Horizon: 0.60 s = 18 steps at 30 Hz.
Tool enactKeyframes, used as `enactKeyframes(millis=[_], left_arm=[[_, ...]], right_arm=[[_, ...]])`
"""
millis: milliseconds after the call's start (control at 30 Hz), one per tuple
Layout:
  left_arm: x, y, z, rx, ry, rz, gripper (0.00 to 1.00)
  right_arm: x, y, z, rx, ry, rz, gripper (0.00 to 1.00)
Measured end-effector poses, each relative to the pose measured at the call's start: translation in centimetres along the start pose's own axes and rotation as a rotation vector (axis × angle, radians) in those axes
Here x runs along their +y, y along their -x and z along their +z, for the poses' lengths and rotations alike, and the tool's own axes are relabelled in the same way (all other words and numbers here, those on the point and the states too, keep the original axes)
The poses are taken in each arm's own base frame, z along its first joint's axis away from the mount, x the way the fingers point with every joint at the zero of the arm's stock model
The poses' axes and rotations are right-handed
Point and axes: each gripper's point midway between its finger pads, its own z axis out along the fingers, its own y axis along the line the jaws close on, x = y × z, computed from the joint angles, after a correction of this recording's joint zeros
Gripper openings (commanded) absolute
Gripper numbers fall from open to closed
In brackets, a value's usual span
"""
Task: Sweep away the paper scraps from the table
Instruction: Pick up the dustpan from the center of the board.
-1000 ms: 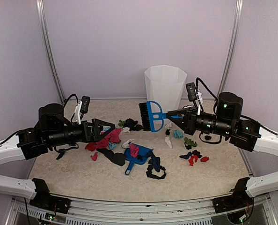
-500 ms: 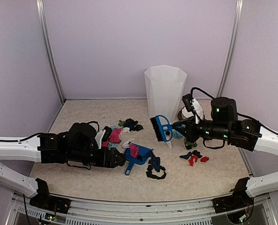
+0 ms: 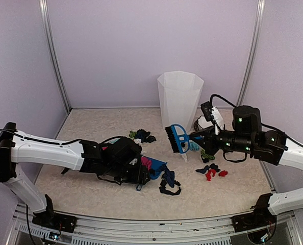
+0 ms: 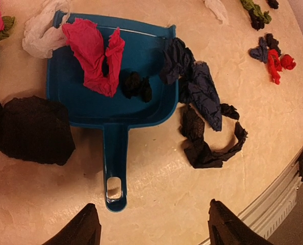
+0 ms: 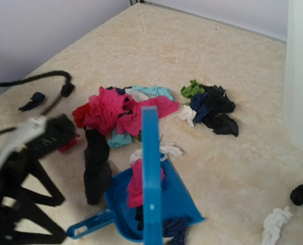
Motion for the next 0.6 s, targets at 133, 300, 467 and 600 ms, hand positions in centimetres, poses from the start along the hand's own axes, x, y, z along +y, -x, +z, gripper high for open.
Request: enactKeyframes(millis=[133,300,467,600], left_arm=[[0.8,-0.6,2.2,0.04,0.064,0.021,0.66],[2.6,-1.8,4.3,0.088,0.16,0.041,0.66],[3.5,-2.2,4.9,0.104,0.196,0.047,0.63],[3.5,-2.3,5.7,0.117,0.199,0.048,0.57]], right_arm=[[0.0,0.2,-0.6,-0.018,0.0,0.001,0.0],[-0.3,0.1,-1.0,-0.024,-0.008,0.006,0.0],[-0.4,-0.3,-0.9,-0.016,-0.009,0.006,0.0],[-0.3,-0.3,-0.9,-0.016,-0.009,0.006,0.0]])
